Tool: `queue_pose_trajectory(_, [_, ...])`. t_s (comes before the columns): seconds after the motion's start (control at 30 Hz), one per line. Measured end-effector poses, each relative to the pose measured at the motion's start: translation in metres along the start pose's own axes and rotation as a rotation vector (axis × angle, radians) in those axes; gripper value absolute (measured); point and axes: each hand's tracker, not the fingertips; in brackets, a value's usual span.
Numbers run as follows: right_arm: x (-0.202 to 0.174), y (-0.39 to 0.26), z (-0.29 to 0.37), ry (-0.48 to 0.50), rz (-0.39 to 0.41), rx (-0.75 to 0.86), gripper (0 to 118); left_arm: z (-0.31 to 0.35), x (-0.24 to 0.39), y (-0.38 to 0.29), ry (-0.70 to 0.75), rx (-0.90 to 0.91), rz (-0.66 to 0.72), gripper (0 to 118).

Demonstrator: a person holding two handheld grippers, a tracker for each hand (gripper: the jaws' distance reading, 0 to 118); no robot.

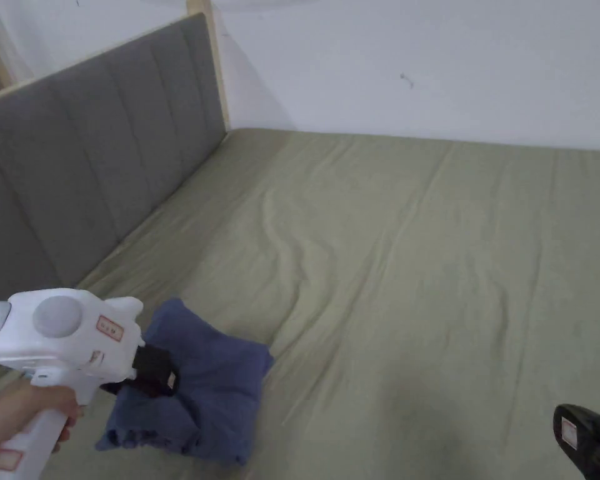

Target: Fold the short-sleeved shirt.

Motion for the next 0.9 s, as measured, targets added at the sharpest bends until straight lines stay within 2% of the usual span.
queue_pose_trajectory(0.03, [-0.002, 0.0, -0.003, 0.001, -0.002, -0.008, 0, -0.003, -0.007, 0.006, 0.058, 0.005, -0.029, 44])
queue_pose_trajectory(0.07, [-0.004, 0.0, -0.005, 0.002, 0.004, -0.019, 0, -0.002, -0.006, 0.006, 0.107, 0.022, -0.036, 57])
queue_pose_trajectory(0.1, [-0.003, -0.001, -0.007, 0.0, 0.013, -0.026, 0, -0.004, -0.006, 0.006, 0.138, 0.04, -0.036, 76])
queue_pose_trajectory(0.13, [-0.004, -0.001, -0.009, -0.007, 0.024, -0.034, 0, -0.006, -0.006, 0.006, 0.169, 0.039, -0.068, 102])
queue_pose_trajectory(0.17, [-0.004, 0.0, -0.01, -0.006, 0.028, -0.043, 0, -0.006, -0.005, 0.005, 0.18, 0.033, -0.082, 112])
queue_pose_trajectory(0.23, [-0.002, 0.001, -0.011, 0.0, 0.027, -0.053, 0, 0.001, -0.003, 0.0, 0.161, 0.053, -0.047, 114])
queue_pose_trajectory(0.43, [0.006, 0.002, -0.006, 0.012, 0.017, -0.05, 0, 0.047, 0.018, -0.023, -0.055, 0.206, 0.133, 112])
queue_pose_trajectory(0.47, [0.007, 0.002, -0.005, 0.016, 0.011, -0.047, 0, 0.055, 0.022, -0.026, -0.091, 0.231, 0.142, 110])
queue_pose_trajectory(0.5, [0.012, 0.001, -0.002, 0.016, 0.009, -0.042, 0, 0.063, 0.032, -0.031, -0.106, 0.255, 0.137, 101])
queue_pose_trajectory(0.6, [0.019, 0.005, 0.008, 0.005, 0.007, -0.021, 0, 0.094, 0.08, -0.053, -0.054, 0.403, 0.113, 14])
queue_pose_trajectory(0.63, [0.023, 0.006, 0.012, -0.003, 0.005, -0.009, 0, 0.109, 0.098, -0.064, -0.047, 0.474, 0.122, 6])
queue_pose_trajectory(0.73, [0.033, 0.015, 0.025, -0.021, -0.006, 0.036, 0, 0.145, 0.149, -0.09, -0.122, 0.597, -0.025, 2])
queue_pose_trajectory(0.77, [0.038, 0.017, 0.028, -0.029, -0.007, 0.048, 0, 0.158, 0.169, -0.099, -0.083, 0.644, -0.045, 0])
queue_pose_trajectory(0.83, [0.044, 0.025, 0.037, -0.053, -0.013, 0.09, 0, 0.173, 0.197, -0.113, -0.094, 0.73, 0.001, 0])
queue_pose_trajectory(0.9, [0.051, 0.032, 0.044, -0.07, -0.012, 0.127, 0, 0.179, 0.226, -0.123, -0.119, 0.78, -0.042, 0])
